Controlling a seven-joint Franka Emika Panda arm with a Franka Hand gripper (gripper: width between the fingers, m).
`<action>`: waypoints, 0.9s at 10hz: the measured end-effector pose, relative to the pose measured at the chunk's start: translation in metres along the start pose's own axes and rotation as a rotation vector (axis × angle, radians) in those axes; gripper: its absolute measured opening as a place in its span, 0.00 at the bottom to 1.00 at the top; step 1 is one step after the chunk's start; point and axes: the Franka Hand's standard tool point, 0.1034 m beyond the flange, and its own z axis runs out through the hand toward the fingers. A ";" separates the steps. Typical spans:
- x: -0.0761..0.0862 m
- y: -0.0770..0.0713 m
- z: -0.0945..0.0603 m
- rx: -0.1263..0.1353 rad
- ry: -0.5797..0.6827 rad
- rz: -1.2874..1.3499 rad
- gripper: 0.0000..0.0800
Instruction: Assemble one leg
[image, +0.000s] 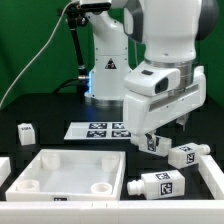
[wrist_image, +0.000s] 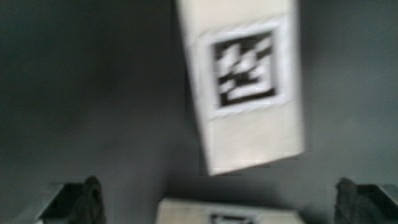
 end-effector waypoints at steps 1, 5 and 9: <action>-0.003 -0.005 -0.001 0.012 -0.055 0.036 0.81; -0.021 -0.014 -0.014 -0.057 -0.321 0.135 0.81; -0.039 -0.024 -0.011 -0.003 -0.652 0.112 0.81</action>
Offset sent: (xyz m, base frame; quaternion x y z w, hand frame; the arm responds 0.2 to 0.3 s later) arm -0.0021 -0.0224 0.0202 -0.1097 -0.2362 0.1106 0.9591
